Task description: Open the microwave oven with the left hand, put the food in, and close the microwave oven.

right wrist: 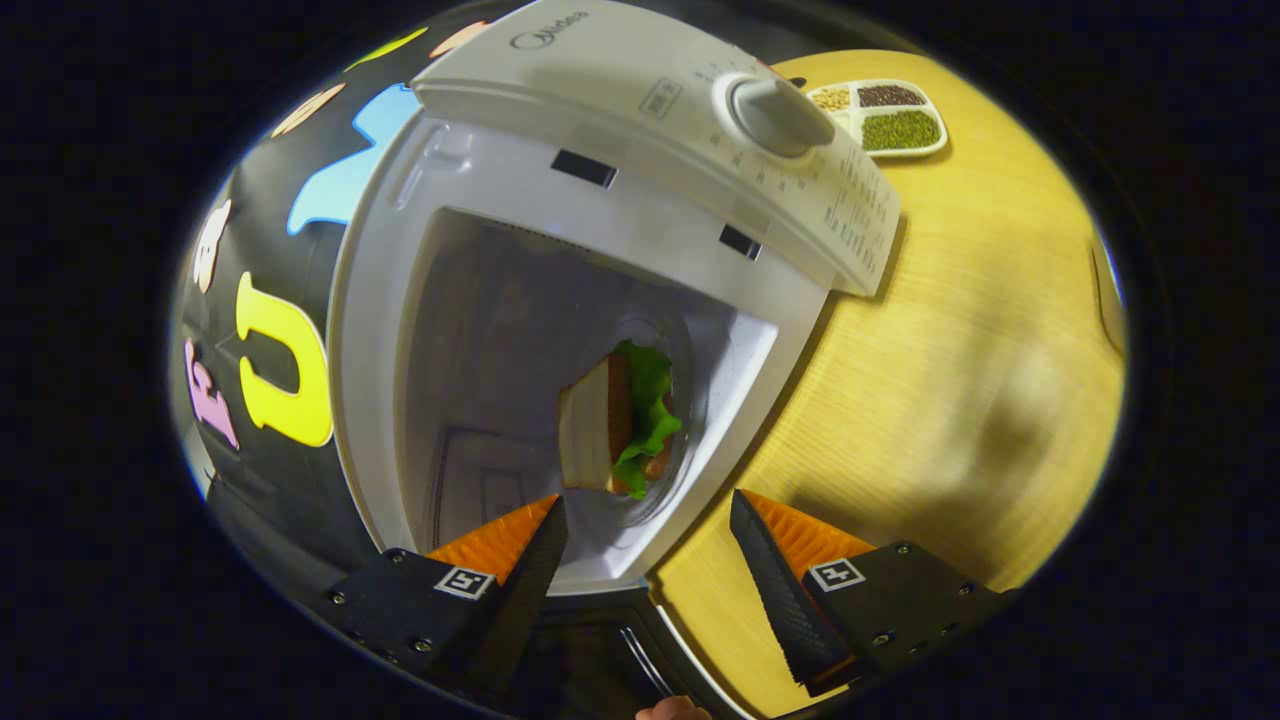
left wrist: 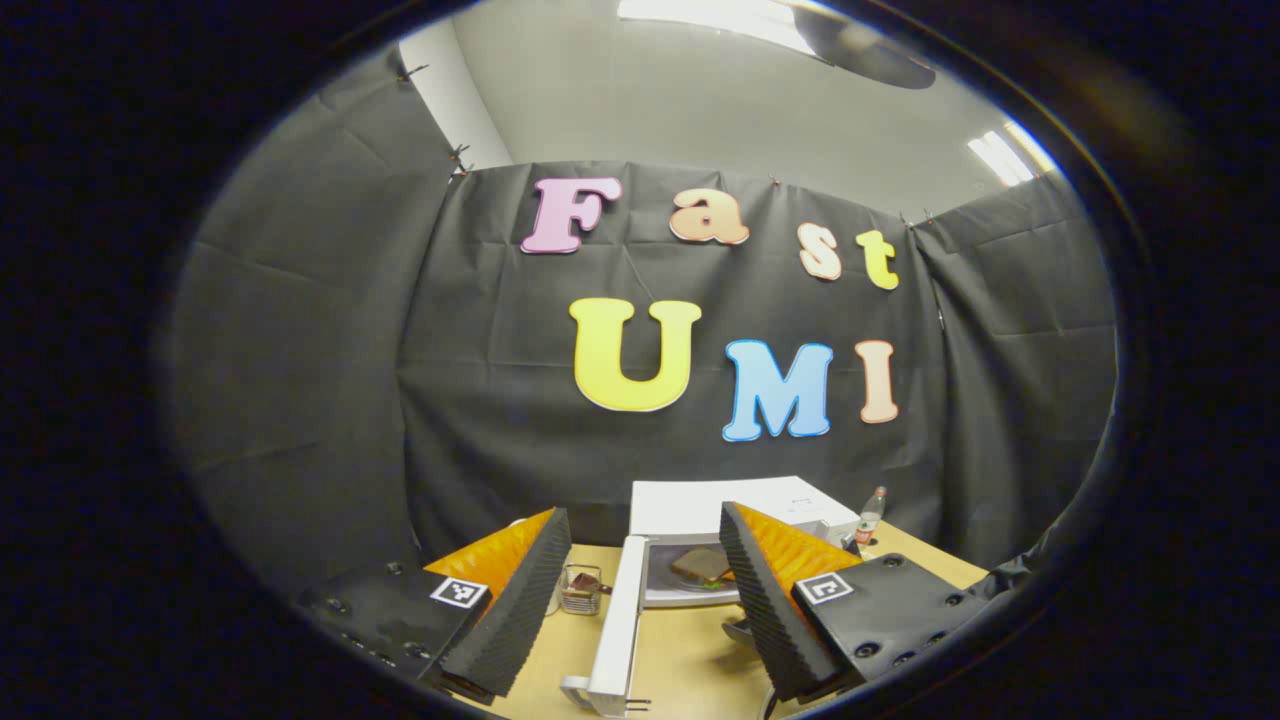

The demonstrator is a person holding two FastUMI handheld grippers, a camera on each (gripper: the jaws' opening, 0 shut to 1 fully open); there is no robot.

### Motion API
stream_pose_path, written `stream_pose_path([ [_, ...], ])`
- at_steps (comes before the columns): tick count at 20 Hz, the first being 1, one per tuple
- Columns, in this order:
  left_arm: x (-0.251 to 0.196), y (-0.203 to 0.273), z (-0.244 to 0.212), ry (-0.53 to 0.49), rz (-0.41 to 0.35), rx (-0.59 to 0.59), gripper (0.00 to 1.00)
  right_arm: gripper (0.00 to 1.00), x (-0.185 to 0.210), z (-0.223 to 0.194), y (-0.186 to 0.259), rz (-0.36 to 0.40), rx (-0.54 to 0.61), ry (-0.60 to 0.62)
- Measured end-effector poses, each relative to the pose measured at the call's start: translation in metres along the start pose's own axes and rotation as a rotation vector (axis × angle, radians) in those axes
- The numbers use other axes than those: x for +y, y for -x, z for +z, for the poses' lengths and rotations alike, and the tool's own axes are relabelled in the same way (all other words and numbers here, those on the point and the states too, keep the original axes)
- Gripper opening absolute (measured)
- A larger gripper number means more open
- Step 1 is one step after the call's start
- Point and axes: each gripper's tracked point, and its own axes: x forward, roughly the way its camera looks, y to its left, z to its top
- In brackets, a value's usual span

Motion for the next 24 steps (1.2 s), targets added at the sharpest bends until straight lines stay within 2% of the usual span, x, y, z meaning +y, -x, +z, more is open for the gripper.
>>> stream_pose_path([
  [3, -0.013, -0.007, -0.005, 0.008, -0.027, 0.000, 0.95, 0.98, -0.021, 0.019, 0.036, -0.034, -0.017, 0.219],
  [6, -0.028, -0.014, -0.012, 0.003, -0.051, 0.007, 0.96, 0.98, -0.026, 0.052, 0.075, -0.037, -0.061, 0.429],
  [8, -0.039, -0.018, -0.018, 0.006, -0.072, 0.016, 0.96, 0.98, -0.020, 0.075, 0.099, -0.026, -0.091, 0.527],
  [13, -0.068, -0.032, -0.028, 0.003, -0.118, 0.030, 0.96, 0.98, 0.004, 0.131, 0.164, -0.024, -0.207, 0.731],
  [17, -0.094, -0.042, -0.029, -0.012, -0.146, 0.026, 0.95, 0.98, 0.052, 0.161, 0.236, 0.035, -0.365, 0.889],
  [22, -0.123, -0.048, -0.017, -0.004, -0.161, -0.009, 0.96, 0.98, 0.100, 0.177, 0.313, 0.084, -0.505, 1.004],
  [24, -0.133, -0.050, -0.015, -0.006, -0.171, -0.015, 0.96, 0.98, 0.110, 0.174, 0.339, 0.098, -0.531, 1.008],
])
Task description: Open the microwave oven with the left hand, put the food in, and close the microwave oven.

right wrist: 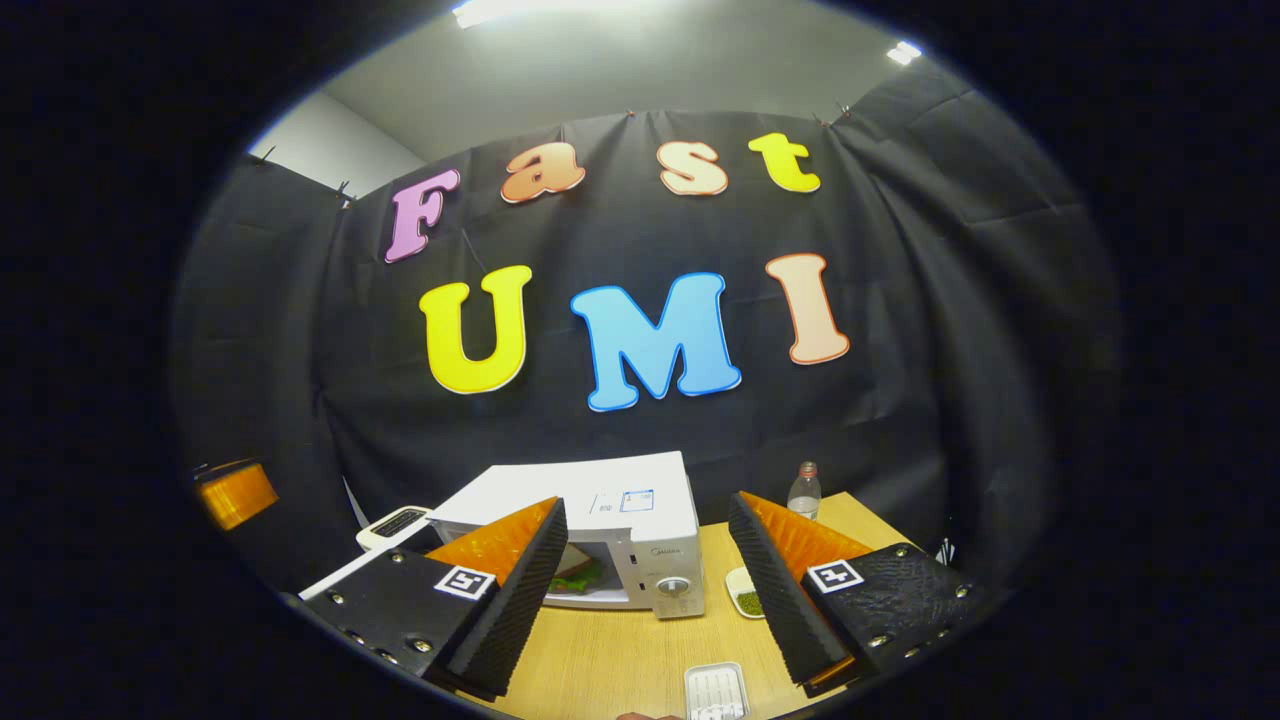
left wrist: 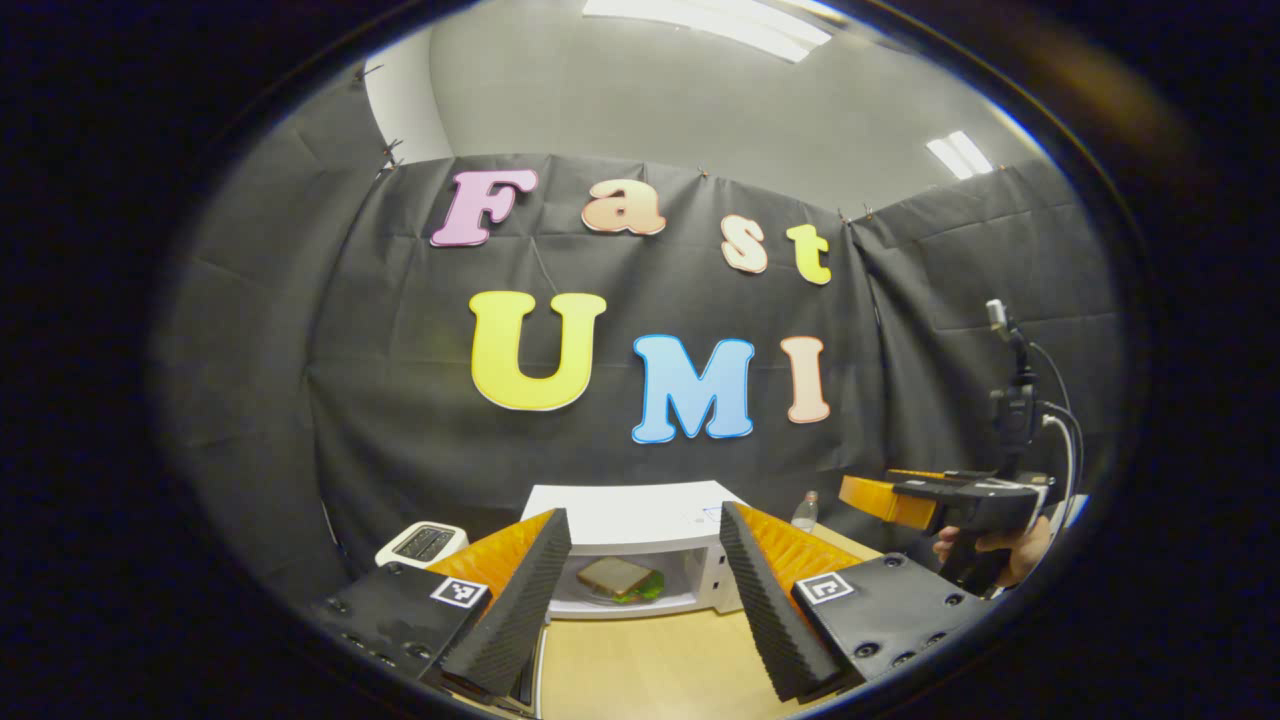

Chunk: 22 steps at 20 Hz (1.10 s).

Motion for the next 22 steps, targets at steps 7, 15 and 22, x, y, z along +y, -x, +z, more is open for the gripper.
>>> stream_pose_path([
  [7, -0.017, -0.003, 0.001, 0.006, -0.039, 0.007, 0.95, 0.98, -0.006, 0.025, 0.041, -0.040, -0.050, 0.027],
  [15, -0.023, 0.012, -0.026, -0.055, -0.107, 0.094, 0.07, 0.98, -0.007, 0.028, 0.047, -0.024, -0.044, 0.022],
  [22, 0.116, 0.061, -0.075, -0.059, 0.144, 0.205, 0.06, 0.98, -0.007, 0.027, 0.044, -0.016, -0.038, 0.022],
])
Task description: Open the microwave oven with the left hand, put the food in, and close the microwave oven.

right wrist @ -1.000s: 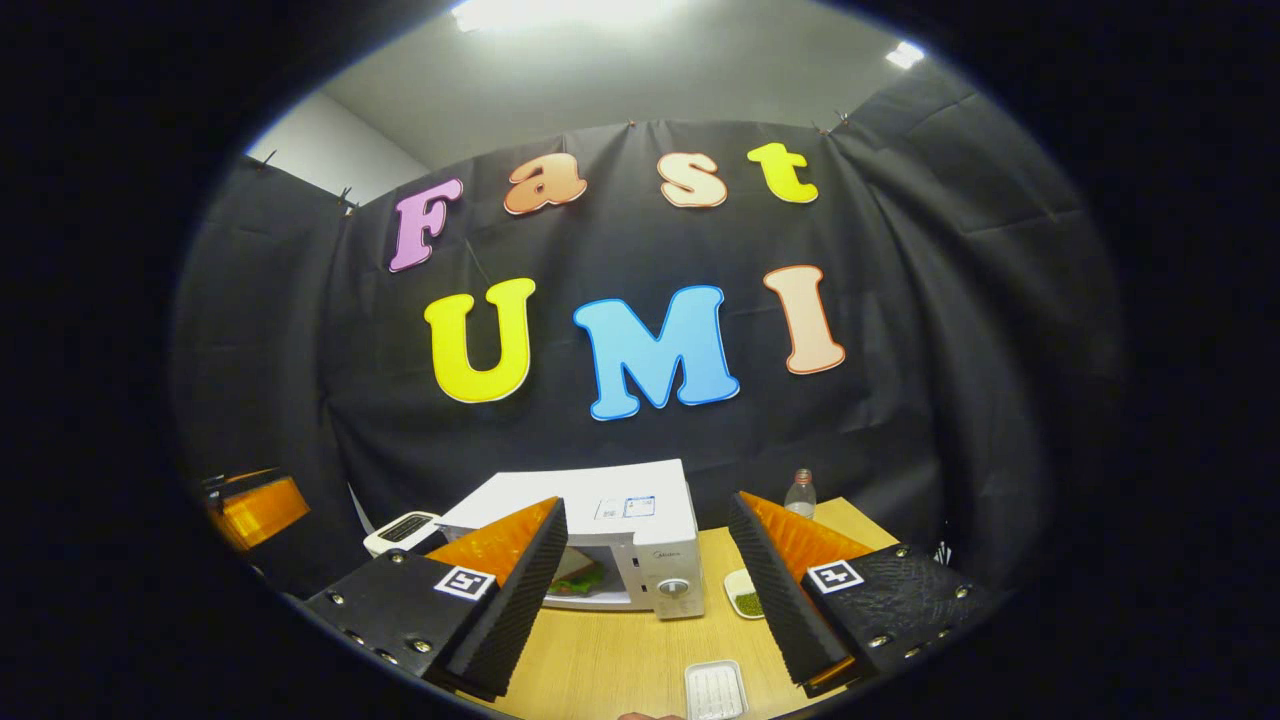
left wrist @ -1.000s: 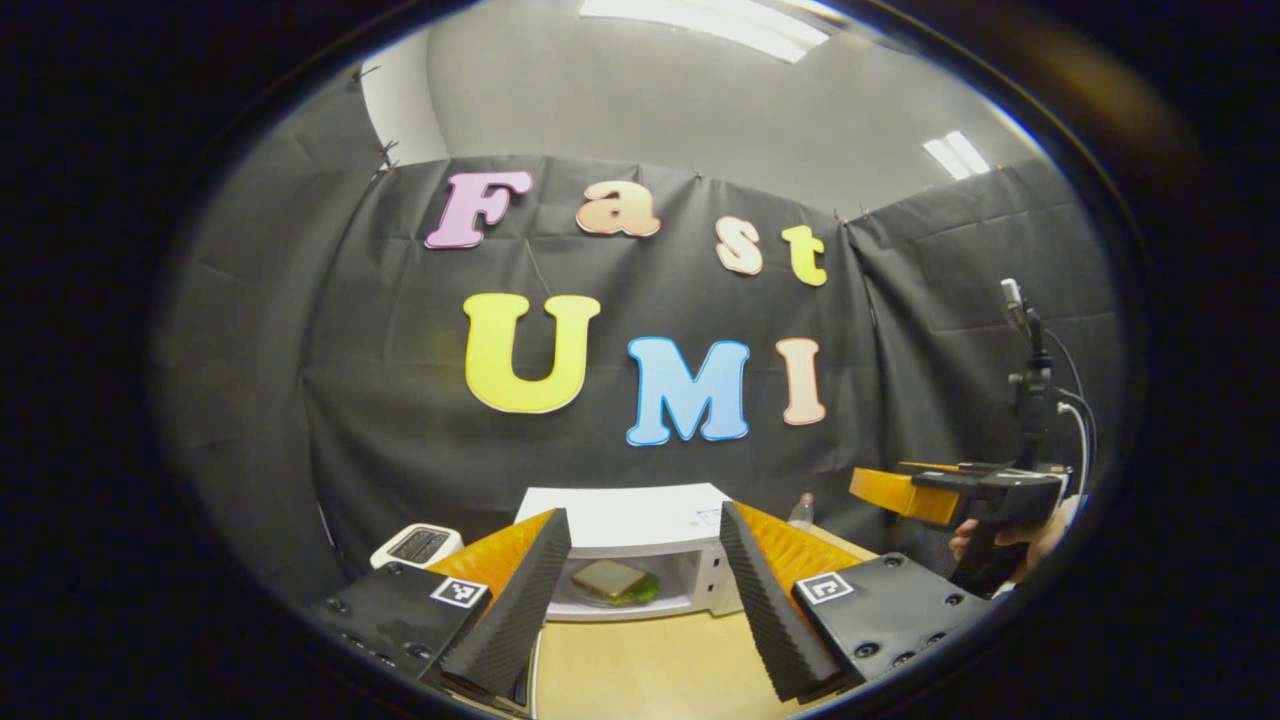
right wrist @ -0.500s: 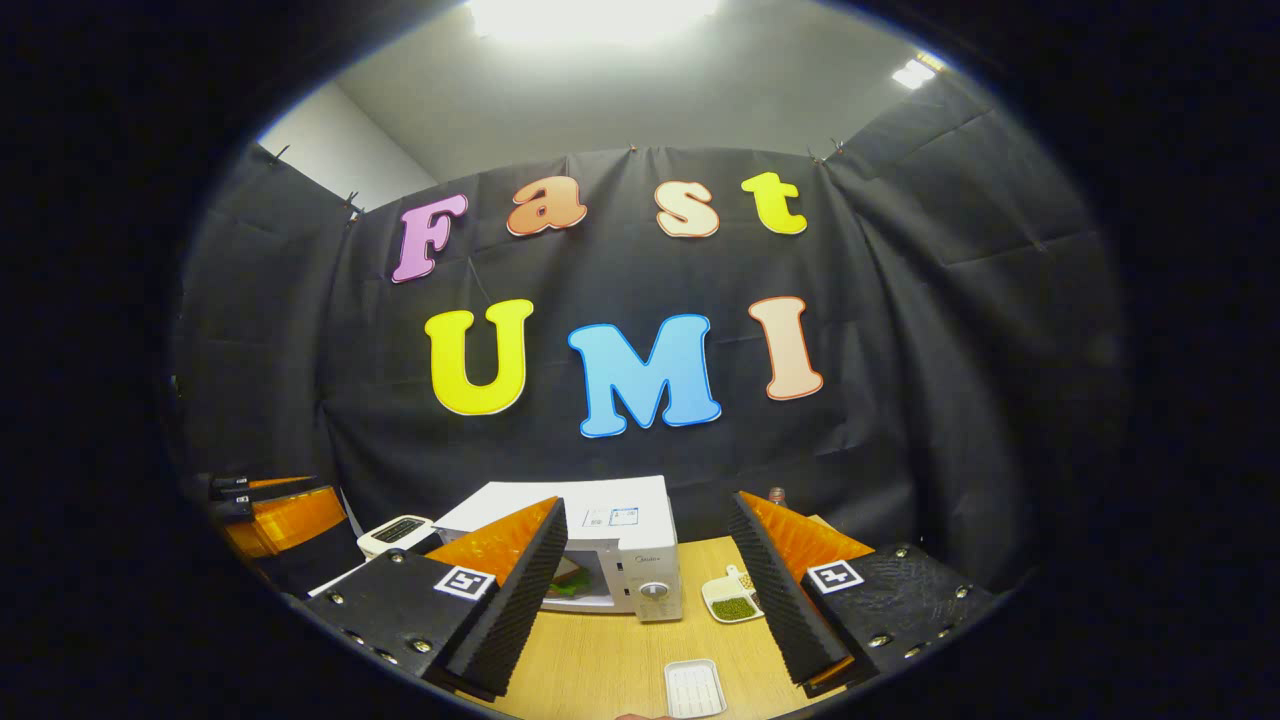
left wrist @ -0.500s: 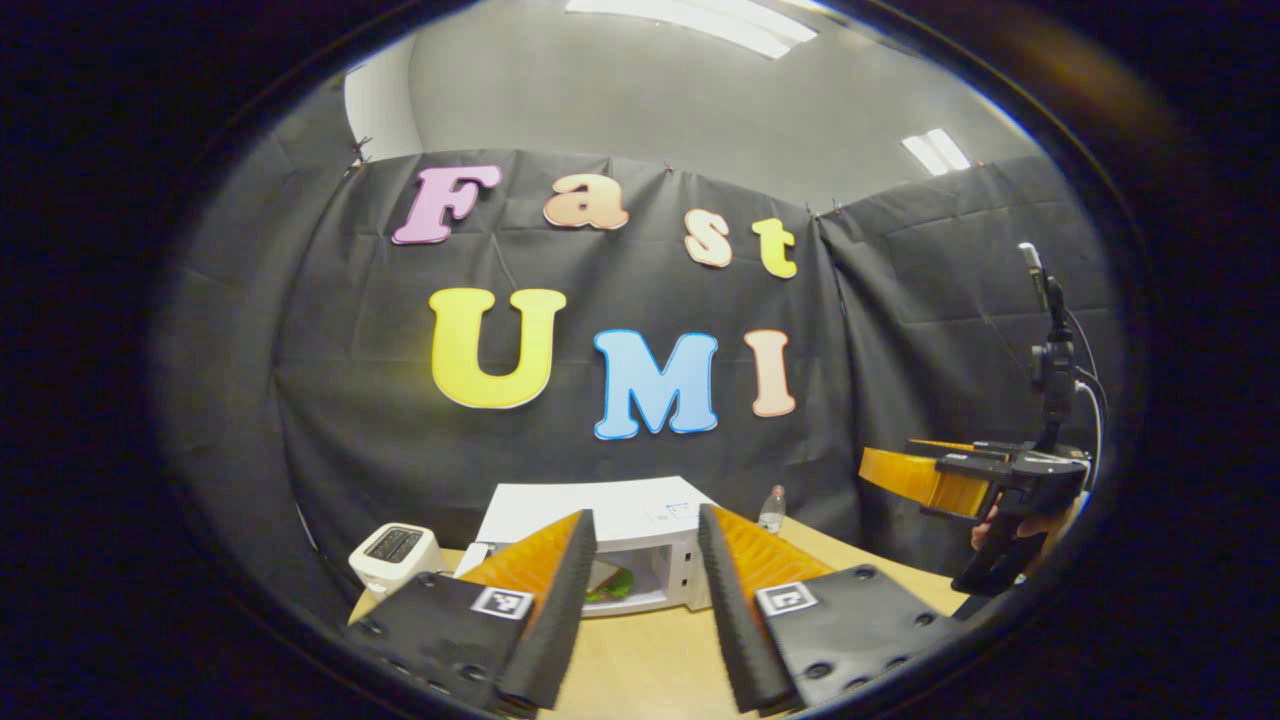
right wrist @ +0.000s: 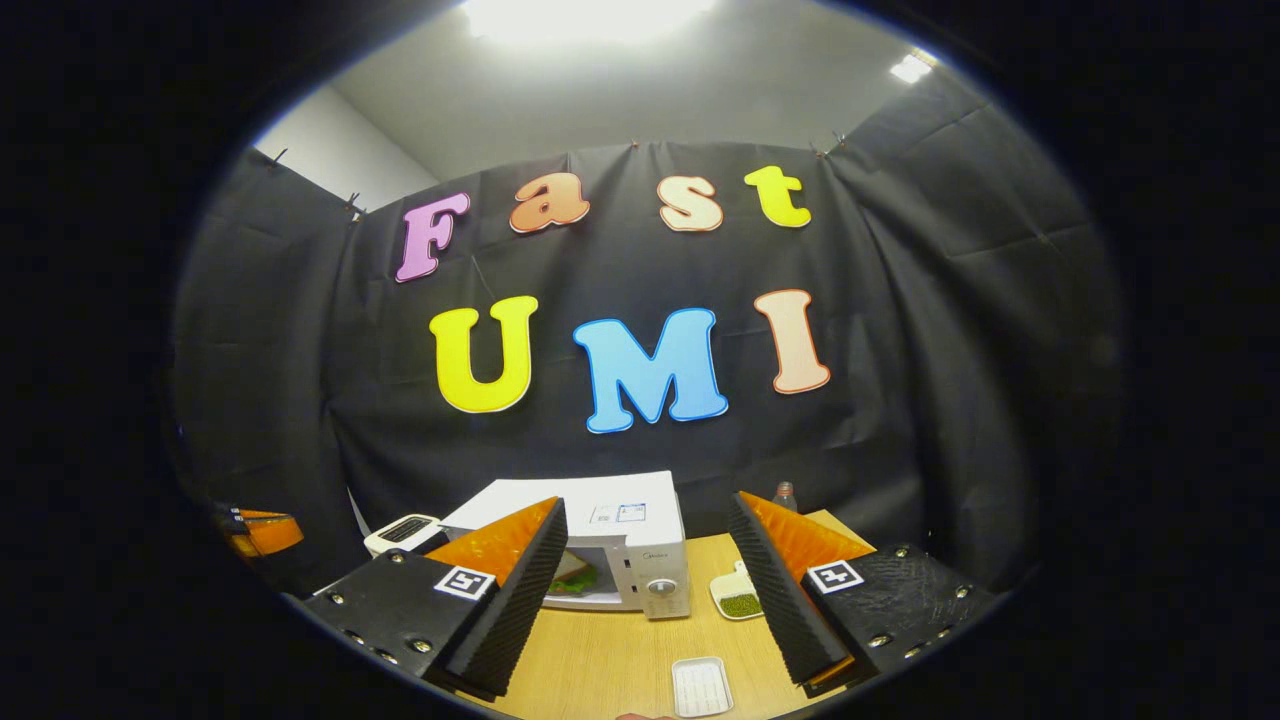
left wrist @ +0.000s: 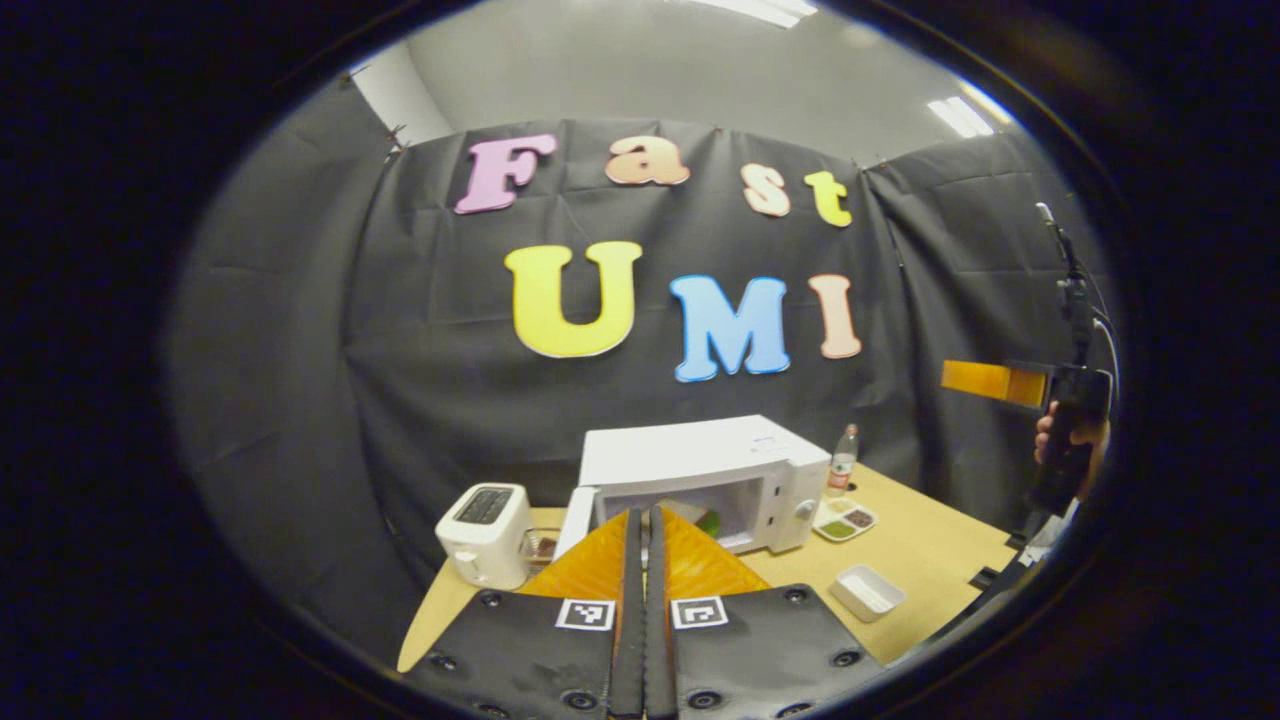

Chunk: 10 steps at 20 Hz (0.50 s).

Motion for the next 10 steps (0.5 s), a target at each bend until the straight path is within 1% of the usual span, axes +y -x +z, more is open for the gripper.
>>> stream_pose_path([
  [2, 0.051, 0.009, -0.028, 0.023, 0.093, 0.052, 0.07, 0.98, 0.002, -0.001, 0.000, -0.001, -0.001, -0.006],
  [5, 0.091, 0.027, -0.071, 0.077, 0.166, 0.120, 0.06, 0.98, 0.003, -0.002, -0.001, -0.005, 0.002, -0.011],
  [7, 0.101, 0.033, -0.091, 0.073, 0.175, 0.150, 0.08, 0.97, 0.001, -0.003, -0.001, -0.019, 0.000, 0.000],
  [9, 0.104, 0.033, -0.121, 0.069, 0.168, 0.201, 0.05, 0.98, 0.002, -0.008, -0.001, -0.022, 0.011, 0.008],
  [10, 0.101, 0.033, -0.134, 0.080, 0.157, 0.225, 0.09, 0.98, 0.001, -0.012, -0.001, -0.026, 0.019, 0.007],
])
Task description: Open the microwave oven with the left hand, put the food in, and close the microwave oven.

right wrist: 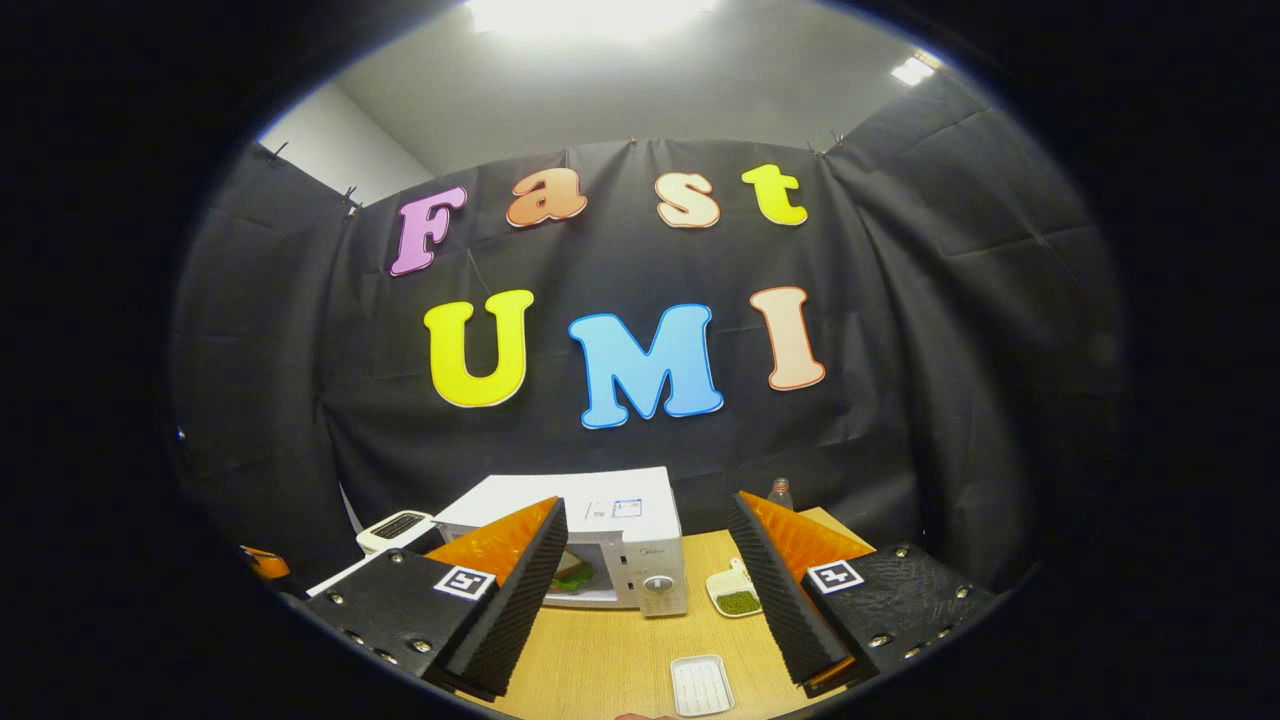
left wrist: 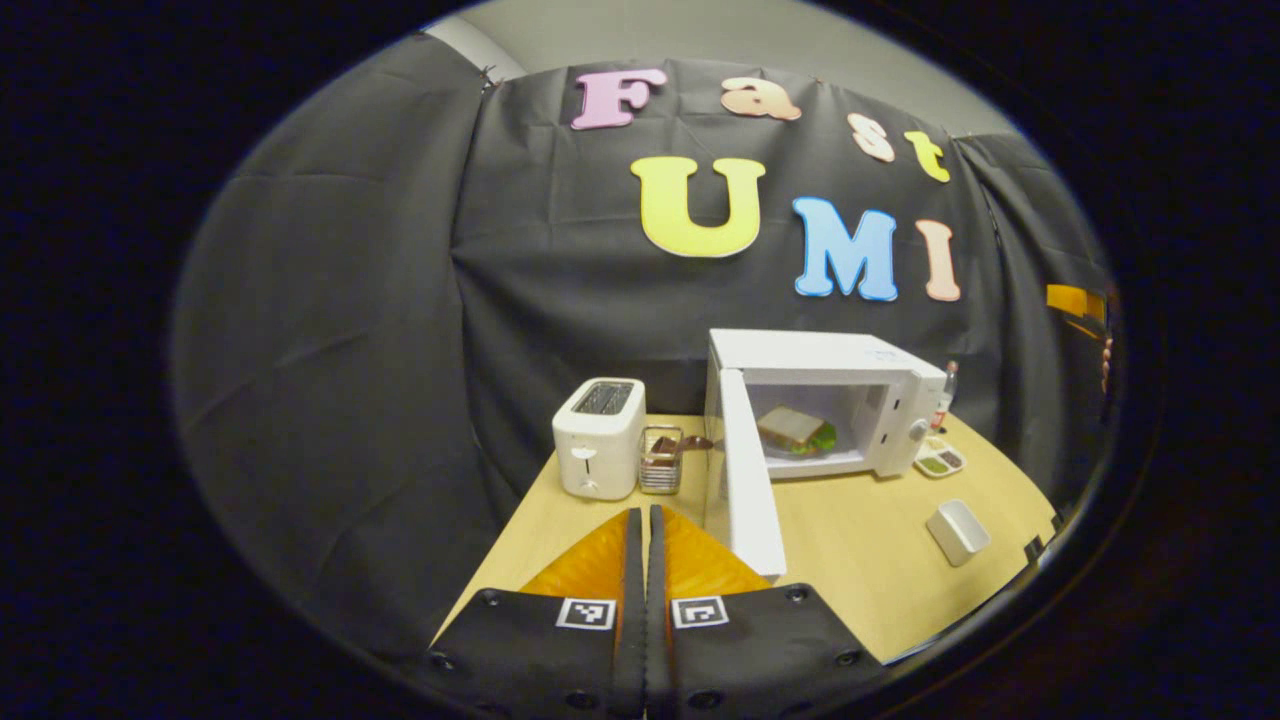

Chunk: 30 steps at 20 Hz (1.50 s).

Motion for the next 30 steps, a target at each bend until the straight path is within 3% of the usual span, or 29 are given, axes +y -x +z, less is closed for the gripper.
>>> stream_pose_path([
  [1, -0.005, -0.002, -0.011, 0.015, -0.018, 0.022, 0.04, 0.98, 0.000, -0.002, 0.001, -0.003, 0.007, -0.002],
  [4, -0.026, -0.005, -0.029, 0.019, -0.073, 0.050, 0.09, 0.98, 0.000, -0.008, 0.001, -0.006, 0.027, -0.005],
  [10, -0.066, -0.007, -0.026, -0.004, -0.130, 0.057, 0.09, 0.98, 0.006, -0.003, -0.008, 0.012, 0.017, 0.037],
  [15, -0.126, -0.010, -0.022, -0.011, -0.185, 0.075, 0.09, 0.98, 0.007, 0.006, -0.025, 0.070, 0.006, 0.039],
  [19, -0.183, -0.022, -0.018, 0.016, -0.244, 0.092, 0.07, 0.98, -0.012, 0.010, -0.044, 0.085, 0.001, 0.049],
  [30, -0.288, -0.073, 0.005, -0.028, -0.299, 0.098, 0.07, 0.98, -0.066, 0.010, -0.083, 0.137, 0.022, 0.033],
])
